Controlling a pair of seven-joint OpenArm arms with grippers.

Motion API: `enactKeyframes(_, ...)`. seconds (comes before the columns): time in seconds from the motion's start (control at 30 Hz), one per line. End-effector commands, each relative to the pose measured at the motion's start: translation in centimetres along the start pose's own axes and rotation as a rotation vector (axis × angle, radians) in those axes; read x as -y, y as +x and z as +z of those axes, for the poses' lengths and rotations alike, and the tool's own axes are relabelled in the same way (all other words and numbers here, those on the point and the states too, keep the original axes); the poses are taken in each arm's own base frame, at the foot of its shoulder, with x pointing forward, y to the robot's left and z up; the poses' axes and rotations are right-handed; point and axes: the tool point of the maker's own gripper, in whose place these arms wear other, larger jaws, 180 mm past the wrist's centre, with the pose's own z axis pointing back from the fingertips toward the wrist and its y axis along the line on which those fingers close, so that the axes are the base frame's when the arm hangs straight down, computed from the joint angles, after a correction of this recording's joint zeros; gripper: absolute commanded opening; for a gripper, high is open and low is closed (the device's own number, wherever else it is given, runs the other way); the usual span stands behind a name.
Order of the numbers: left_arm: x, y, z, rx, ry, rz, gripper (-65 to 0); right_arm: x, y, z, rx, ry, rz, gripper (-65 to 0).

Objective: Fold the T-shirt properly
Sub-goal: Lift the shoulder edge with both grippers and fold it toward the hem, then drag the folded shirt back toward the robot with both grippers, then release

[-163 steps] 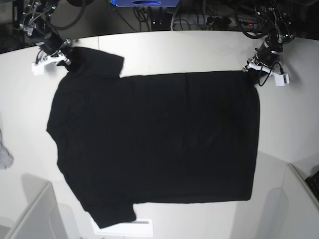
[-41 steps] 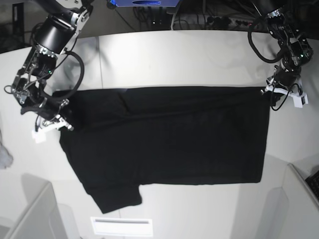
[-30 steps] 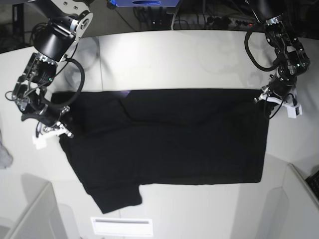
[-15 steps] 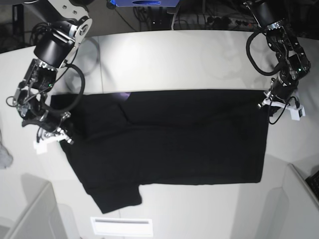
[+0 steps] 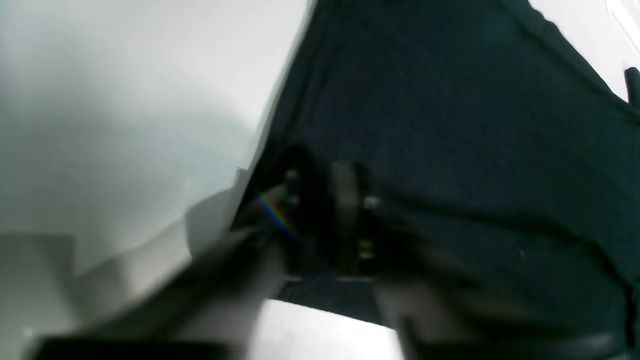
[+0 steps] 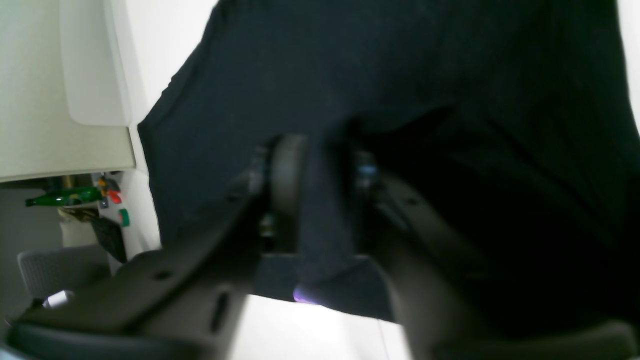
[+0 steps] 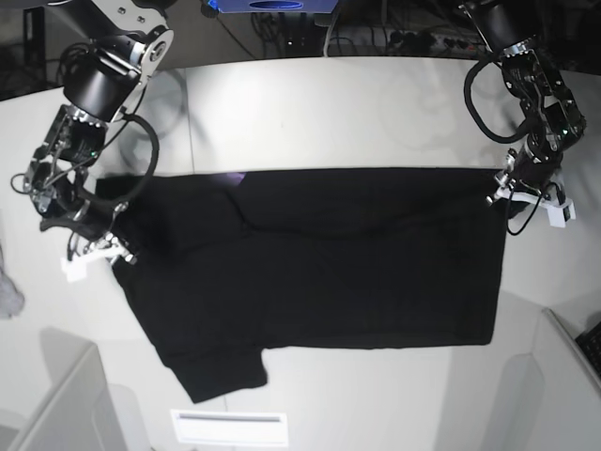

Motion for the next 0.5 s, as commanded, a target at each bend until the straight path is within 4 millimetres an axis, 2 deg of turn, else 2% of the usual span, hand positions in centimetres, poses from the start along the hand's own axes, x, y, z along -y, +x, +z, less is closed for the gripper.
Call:
enactKeyframes(0.0, 0.4, 2.0, 0.4, 0.055, -0.016, -0.013, -42.6, -1.4, 2.0, 0.5, 0.052, 0.036, 0.025, -39.0)
enactKeyframes(0.03, 0.4, 2.0, 0.4, 0.057, -0.016, -0.013, -37.2, -1.3, 1.9, 0.5, 0.051, 0.036, 0.023, -36.5)
enactKeyframes(0.1, 0.4, 2.1, 0.4, 0.061, -0.015, -0.015, -28.8, -1.2, 2.0, 0.6, 0.053, 0.034, 0.024, -35.9)
enactKeyframes(0.2, 0.0, 2.9, 0.7, 0.070, -0.012, -0.032, -20.7, -1.0, 2.5, 1.5, 0.085, 0.028, 0.027, -35.9)
enactKeyframes(0.23, 0.0, 3.3, 0.8, 0.080, -0.011, -0.037, -19.6, -0.8, 2.6, 2.1, 0.107, 0.021, 0.027, -35.9)
enactKeyframes(0.33, -1.0, 5.4, 3.1, 0.162, 0.022, -0.037, -19.3, -0.6, 2.8, 4.4, 0.162, -0.018, 0.063, -35.9)
enactKeyframes(0.4, -1.8, 5.5, 4.7, 0.183, 0.049, -0.057, -19.3, 0.3, 2.2, 6.1, 0.196, -0.072, 0.012, -35.9)
enactKeyframes(0.47, -2.2, 4.5, 5.5, 0.173, 0.063, -0.062, -19.3, 1.6, 0.9, 7.3, 0.250, -0.130, -0.082, -35.6)
